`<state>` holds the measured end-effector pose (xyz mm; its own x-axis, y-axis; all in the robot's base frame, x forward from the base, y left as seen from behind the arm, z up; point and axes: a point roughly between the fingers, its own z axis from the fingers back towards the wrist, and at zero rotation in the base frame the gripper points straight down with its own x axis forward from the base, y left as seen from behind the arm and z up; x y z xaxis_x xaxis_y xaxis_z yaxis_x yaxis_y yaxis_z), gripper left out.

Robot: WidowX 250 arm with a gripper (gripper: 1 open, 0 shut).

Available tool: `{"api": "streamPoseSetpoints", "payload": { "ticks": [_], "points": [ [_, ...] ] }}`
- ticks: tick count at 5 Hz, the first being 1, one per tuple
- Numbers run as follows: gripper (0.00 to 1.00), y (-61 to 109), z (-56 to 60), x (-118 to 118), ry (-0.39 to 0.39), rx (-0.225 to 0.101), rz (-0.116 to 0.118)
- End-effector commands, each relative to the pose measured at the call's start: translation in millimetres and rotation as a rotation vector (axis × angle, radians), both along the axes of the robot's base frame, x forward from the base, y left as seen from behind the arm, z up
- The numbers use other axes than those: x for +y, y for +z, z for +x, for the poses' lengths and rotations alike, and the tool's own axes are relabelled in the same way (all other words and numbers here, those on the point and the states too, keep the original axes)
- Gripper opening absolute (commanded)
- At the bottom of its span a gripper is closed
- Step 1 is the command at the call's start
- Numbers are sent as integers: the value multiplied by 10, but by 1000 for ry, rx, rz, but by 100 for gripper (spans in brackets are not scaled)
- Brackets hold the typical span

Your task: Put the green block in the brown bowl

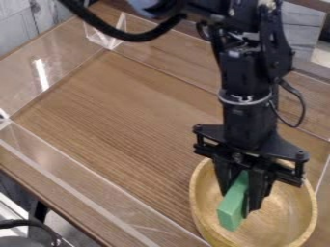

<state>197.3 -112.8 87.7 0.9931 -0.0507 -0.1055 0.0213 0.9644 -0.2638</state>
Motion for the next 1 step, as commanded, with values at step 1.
{"api": "streamPoseSetpoints", "payload": {
  "ticks": [1],
  "points": [
    [0,71,86,-1,19,-35,-19]
  ]
}}
